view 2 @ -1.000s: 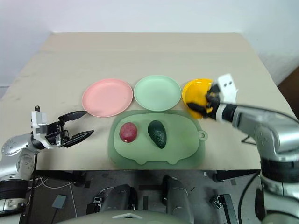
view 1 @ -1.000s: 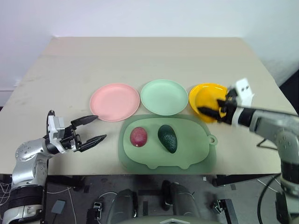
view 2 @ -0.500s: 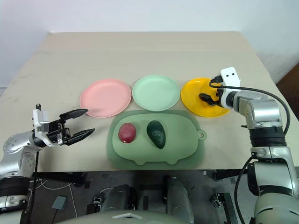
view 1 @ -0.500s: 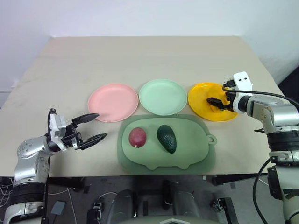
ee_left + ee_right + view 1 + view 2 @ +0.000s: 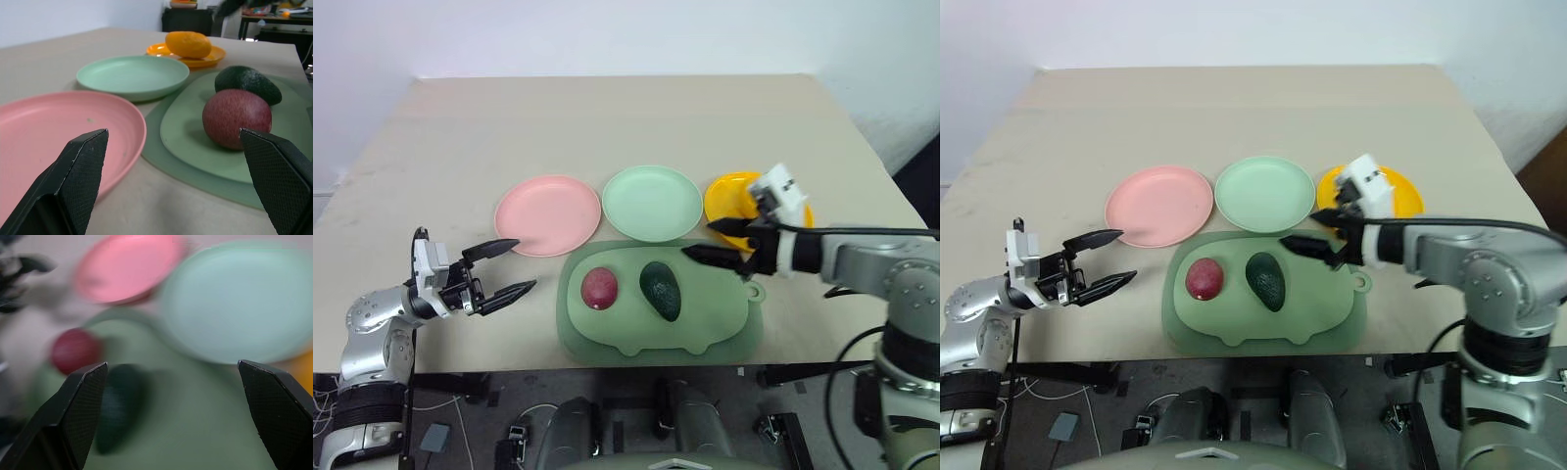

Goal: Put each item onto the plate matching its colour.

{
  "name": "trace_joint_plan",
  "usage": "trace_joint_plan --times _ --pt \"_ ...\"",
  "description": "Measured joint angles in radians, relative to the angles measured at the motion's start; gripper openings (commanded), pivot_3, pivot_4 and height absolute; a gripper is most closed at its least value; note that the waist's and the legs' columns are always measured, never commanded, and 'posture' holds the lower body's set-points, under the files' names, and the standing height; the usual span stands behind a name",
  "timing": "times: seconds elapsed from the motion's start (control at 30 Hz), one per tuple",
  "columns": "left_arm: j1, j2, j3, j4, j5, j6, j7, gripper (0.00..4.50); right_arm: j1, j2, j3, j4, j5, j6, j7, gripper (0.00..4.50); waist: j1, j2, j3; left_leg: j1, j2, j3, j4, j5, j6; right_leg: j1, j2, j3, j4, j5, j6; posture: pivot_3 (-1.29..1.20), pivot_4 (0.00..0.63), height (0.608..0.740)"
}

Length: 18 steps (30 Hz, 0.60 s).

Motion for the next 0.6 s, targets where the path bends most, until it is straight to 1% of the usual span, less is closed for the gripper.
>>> trace_joint_plan --times 0.1,0.23,0.43,0.53,0.6 --pt "-0.001 0.000 -0.009 0.023 0.006 -0.001 -0.006 4.50 0.009 0.082 0.020 -0.029 0.011 0.031 -0.101 4.47 0.001 0.000 0.000 -0.001 -0.001 0.000 0.000 0.000 0.000 0.000 -0.001 0.000 0.000 0.000 0.000 0.00 0.150 0.733" --pt "-0.009 -0.001 -0.017 0.033 0.012 -0.003 -0.012 4.50 0.046 0.142 0.069 -0.030 0.023 0.031 -0.207 4.47 0.000 0.000 0.000 0.000 -0.002 0.000 0.000 0.000 0.000 0.000 0.000 0.000 0.000 0.000 0.000 0.00 0.150 0.733" --pt "-0.007 -0.002 -0.018 0.032 0.012 -0.005 -0.013 4.50 0.078 0.169 0.120 -0.030 0.041 0.031 -0.304 4.47 -0.002 0.000 0.000 0.000 -0.001 0.000 0.000 0.000 0.000 0.000 0.000 0.000 0.000 0.000 0.000 0.00 0.150 0.733" --pt "0.005 -0.004 -0.018 0.031 0.012 -0.008 -0.011 4.50 0.086 0.179 0.144 -0.029 0.039 0.031 -0.325 4.47 -0.002 0.000 0.000 0.000 -0.001 0.000 0.000 0.000 0.000 0.000 0.000 0.000 0.000 0.000 0.000 0.00 0.150 0.733" --pt "0.015 -0.008 -0.018 0.018 0.012 -0.009 -0.006 4.50 0.089 0.179 0.181 -0.020 0.019 0.031 -0.331 4.47 -0.002 0.000 0.000 0.000 -0.001 0.000 0.000 0.000 0.000 0.000 0.000 0.000 0.000 0.000 0.000 0.00 0.150 0.733"
